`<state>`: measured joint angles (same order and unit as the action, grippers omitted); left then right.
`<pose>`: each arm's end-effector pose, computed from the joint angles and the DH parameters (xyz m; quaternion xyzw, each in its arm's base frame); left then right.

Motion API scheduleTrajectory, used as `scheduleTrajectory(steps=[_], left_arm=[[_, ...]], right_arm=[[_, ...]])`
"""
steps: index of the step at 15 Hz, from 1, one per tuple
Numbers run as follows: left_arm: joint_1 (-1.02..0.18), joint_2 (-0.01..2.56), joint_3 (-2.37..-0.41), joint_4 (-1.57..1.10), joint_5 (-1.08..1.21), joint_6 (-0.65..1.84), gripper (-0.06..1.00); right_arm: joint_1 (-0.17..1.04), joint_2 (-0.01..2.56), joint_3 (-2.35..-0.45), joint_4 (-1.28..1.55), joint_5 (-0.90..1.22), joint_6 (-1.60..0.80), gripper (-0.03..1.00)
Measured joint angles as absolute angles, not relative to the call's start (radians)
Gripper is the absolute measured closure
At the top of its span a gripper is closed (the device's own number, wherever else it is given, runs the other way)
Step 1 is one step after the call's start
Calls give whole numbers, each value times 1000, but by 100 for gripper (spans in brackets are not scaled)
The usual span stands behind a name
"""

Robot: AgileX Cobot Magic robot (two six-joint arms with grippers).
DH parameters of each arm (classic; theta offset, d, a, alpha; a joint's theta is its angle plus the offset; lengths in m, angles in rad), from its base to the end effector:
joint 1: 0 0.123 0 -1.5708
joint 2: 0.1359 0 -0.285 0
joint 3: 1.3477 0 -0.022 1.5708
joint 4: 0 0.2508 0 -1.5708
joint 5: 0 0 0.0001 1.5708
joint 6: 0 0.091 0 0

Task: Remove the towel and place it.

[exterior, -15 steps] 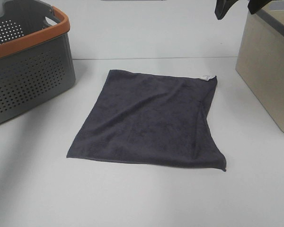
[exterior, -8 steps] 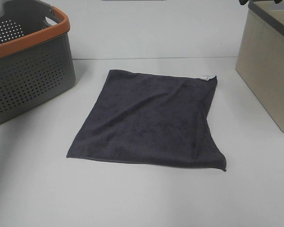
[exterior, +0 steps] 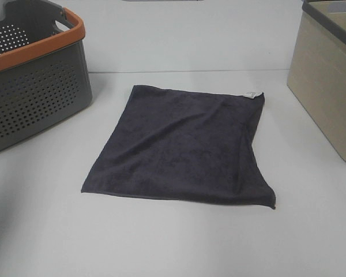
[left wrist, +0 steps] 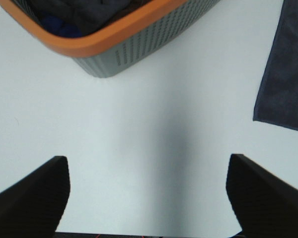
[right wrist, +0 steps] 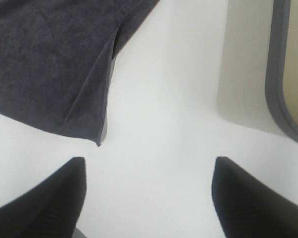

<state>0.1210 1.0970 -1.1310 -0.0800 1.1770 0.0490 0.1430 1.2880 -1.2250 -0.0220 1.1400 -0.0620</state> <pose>0.1959 0.0171 0.3651 -0.0402 0.9654 -0.0179 0.2569 0.2461 0.0336 0.3512 -0.1019 0.9688 -0.0016 0.2258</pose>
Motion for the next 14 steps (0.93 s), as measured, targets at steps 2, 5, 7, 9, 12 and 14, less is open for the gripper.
scheduleTrajectory(steps=[2,5,7,9,12,14], left_arm=[[121,949,-983,-79,1147,49,14],[121,741,-811,-79,1132,48,14],[121,643,-744,-79,1132,48,14],[121,468,-626,-79,1132,48,14],[121,354,-553,-82,1130,45,14],[121,283,-550,-85,1113,42,14]], right_arm=[[143,1152,-1065,-22,1086,-59,27],[143,995,-864,-10,1028,-58,27],[143,914,-776,-8,1018,-54,27],[143,772,-661,-6,1016,-53,27],[143,655,-599,0,1019,-52,27],[143,579,-560,16,1043,-52,27]])
